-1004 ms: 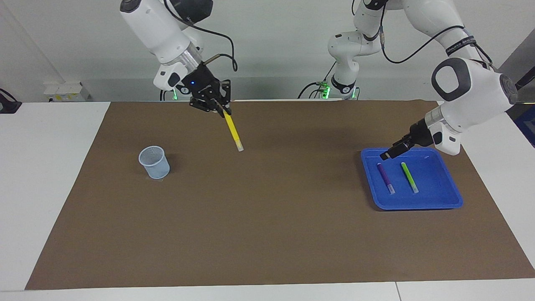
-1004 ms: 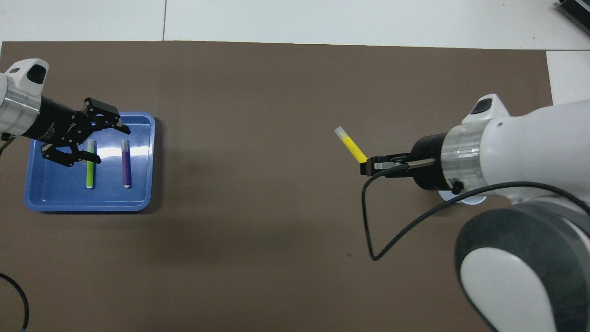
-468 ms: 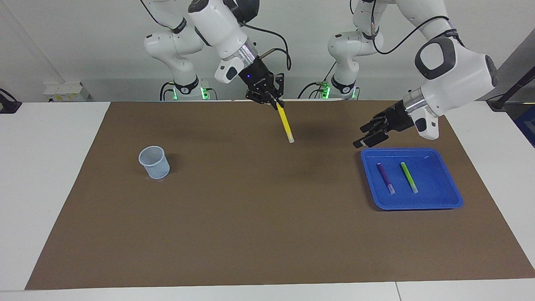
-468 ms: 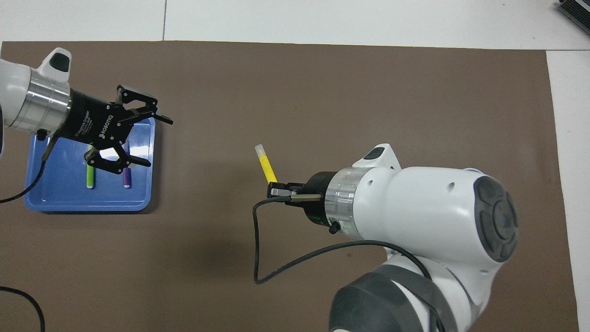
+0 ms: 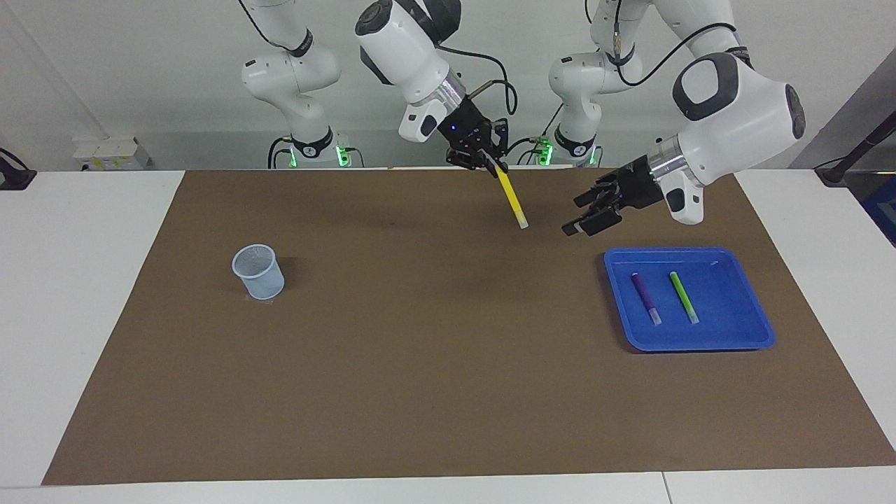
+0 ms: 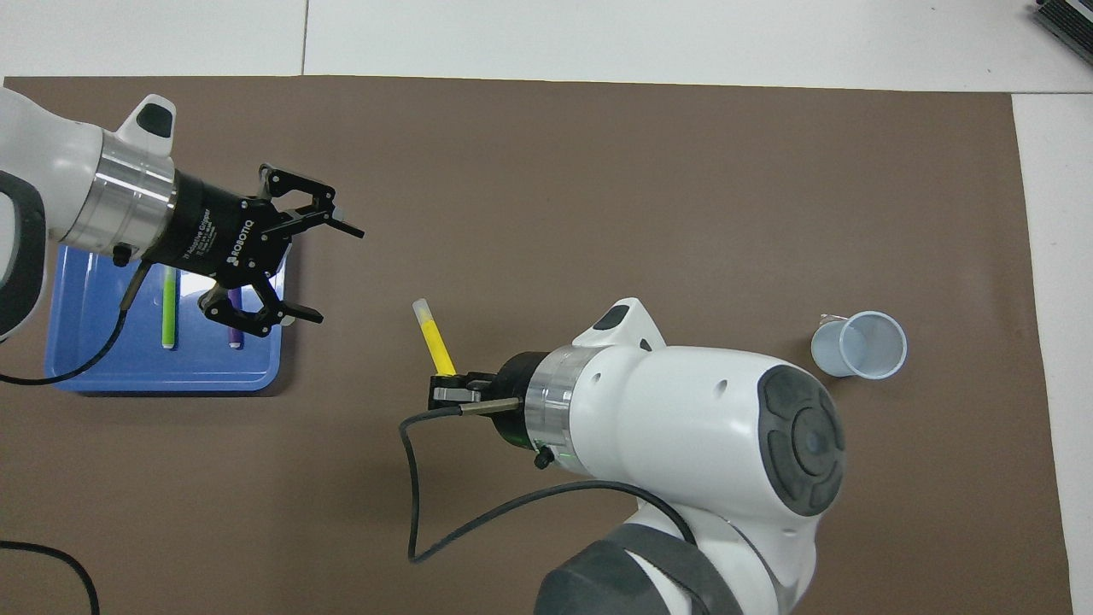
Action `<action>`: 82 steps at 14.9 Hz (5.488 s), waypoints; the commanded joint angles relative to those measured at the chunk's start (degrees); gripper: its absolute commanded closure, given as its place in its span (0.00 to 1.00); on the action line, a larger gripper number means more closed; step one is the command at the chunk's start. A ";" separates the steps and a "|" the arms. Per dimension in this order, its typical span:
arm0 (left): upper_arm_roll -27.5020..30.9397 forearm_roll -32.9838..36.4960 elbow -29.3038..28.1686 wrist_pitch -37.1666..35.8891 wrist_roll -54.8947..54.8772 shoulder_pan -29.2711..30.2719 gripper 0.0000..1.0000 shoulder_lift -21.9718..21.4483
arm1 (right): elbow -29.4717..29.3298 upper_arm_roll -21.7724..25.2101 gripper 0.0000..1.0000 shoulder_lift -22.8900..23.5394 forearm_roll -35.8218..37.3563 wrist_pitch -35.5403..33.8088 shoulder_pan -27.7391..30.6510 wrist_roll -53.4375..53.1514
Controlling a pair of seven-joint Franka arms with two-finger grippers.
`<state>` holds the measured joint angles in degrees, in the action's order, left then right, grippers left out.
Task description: Right arm passes pens to left for tray arrangement
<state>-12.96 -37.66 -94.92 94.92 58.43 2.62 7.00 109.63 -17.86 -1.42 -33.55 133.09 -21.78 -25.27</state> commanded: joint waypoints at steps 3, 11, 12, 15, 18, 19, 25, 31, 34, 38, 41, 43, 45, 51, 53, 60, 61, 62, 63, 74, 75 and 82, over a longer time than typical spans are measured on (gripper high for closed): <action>0.56 -1.01 -5.35 1.83 1.68 -3.75 0.03 -3.39 | 0.14 0.28 1.00 0.36 -1.60 2.26 -1.60 0.66; 0.56 -2.41 -11.43 3.95 4.06 -7.28 0.08 -6.30 | 0.14 0.28 1.00 0.63 -1.52 2.44 -1.51 0.74; 0.48 -2.68 -11.60 3.87 4.14 -7.36 0.09 -6.30 | 0.05 0.28 1.00 0.63 -1.52 2.44 -1.51 0.83; 0.56 -3.21 -11.60 3.87 5.02 -7.80 0.21 -6.39 | 0.05 0.28 1.00 0.71 -1.43 2.44 -1.51 0.83; 0.56 -3.38 -11.60 3.52 5.03 -8.06 0.40 -6.39 | 0.05 0.28 1.00 0.71 -1.25 2.53 -1.51 0.92; 0.56 -3.38 -11.60 3.51 5.11 -8.07 0.46 -6.39 | 0.05 0.28 1.00 0.71 -1.25 2.70 -1.51 1.01; 0.56 -3.03 -11.43 2.90 5.55 -8.15 1.00 -6.82 | -0.12 0.37 1.00 0.89 -1.16 2.79 -1.51 1.27; 0.74 -2.51 -10.99 0.18 5.20 -7.63 1.00 -7.53 | -0.21 0.37 1.00 0.89 -1.25 2.62 -1.34 0.57; 1.00 -2.51 -10.99 -0.35 4.50 -7.28 1.00 -7.88 | -0.21 0.37 0.00 0.98 -1.25 2.61 -0.81 0.66; 1.27 -1.55 -10.64 -0.62 1.53 -6.14 1.00 -7.88 | -0.74 0.63 0.00 1.42 -0.12 2.35 -0.46 0.65; 1.35 1.70 -10.72 -2.02 -5.76 -3.77 1.00 -8.14 | -0.91 0.81 0.00 1.59 5.85 0.78 1.73 1.18; 1.27 3.81 -10.72 -3.77 -11.03 -1.23 1.00 -8.23 | -1.87 0.81 0.00 1.77 9.45 -1.94 2.88 1.18; 1.35 6.88 -10.55 -5.53 -16.48 0.63 1.00 -8.23 | -3.36 0.81 0.00 2.38 14.37 -5.19 4.72 1.27; 1.70 21.46 -11.07 -5.98 -34.31 3.70 1.00 -8.58 | -7.06 0.99 0.00 2.38 22.65 -17.84 12.71 6.35; 1.71 25.95 -11.43 -5.72 -42.05 6.42 1.00 -8.67 | -8.03 0.90 0.00 2.47 24.84 -22.76 16.84 10.57; 1.62 36.77 -14.50 1.22 -64.21 15.48 1.00 -7.36 | -12.50 0.99 0.00 2.73 33.72 -37.62 21.77 15.32; 1.70 37.39 -14.76 2.71 -65.80 16.36 1.00 -6.74 | -13.91 0.99 0.00 3.61 35.12 -39.64 22.74 17.77; 1.62 38.53 -14.77 4.03 -67.21 16.80 1.00 -5.69 | -15.31 0.99 0.00 3.88 36.88 -41.31 23.36 20.67; 1.70 40.45 -15.12 5.70 -68.35 16.81 1.00 -5.07 | -16.81 0.99 0.00 4.14 38.11 -43.07 23.54 22.35; 1.88 46.35 -15.29 23.10 -71.00 20.85 1.00 7.31 | -13.13 3.36 0.00 2.91 37.24 -38.78 25.30 22.54; 1.88 46.45 -15.29 25.12 -71.00 20.94 1.00 8.45 | -13.22 3.62 0.00 2.91 37.24 -38.78 25.21 22.54; 1.97 46.45 -15.99 33.47 -69.69 21.64 1.00 13.03 | -13.92 4.59 0.00 3.00 36.28 -38.60 26.88 22.37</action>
<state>-10.57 7.70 -110.02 125.49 -11.94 23.60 19.47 95.27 -13.47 2.46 3.25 93.66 3.88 -3.51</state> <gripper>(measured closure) 0.815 0.000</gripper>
